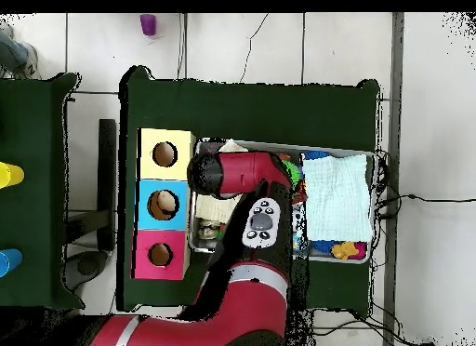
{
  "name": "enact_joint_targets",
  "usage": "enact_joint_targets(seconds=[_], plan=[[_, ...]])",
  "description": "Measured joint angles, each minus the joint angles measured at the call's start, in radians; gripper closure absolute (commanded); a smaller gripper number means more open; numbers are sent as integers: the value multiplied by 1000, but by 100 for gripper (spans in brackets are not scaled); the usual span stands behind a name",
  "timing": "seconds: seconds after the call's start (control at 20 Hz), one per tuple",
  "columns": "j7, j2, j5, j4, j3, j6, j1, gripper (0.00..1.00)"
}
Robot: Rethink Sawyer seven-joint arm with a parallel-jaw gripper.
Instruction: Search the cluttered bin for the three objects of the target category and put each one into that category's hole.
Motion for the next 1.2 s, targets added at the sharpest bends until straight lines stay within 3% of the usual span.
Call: enact_joint_targets(seconds=[0.35,0.85,1.2], plan=[[0,16,0,35,0,0,-24,0],[0,74,2,23,35,-62,-61,0],[0,71,1,23,50,-63,-80,0]])
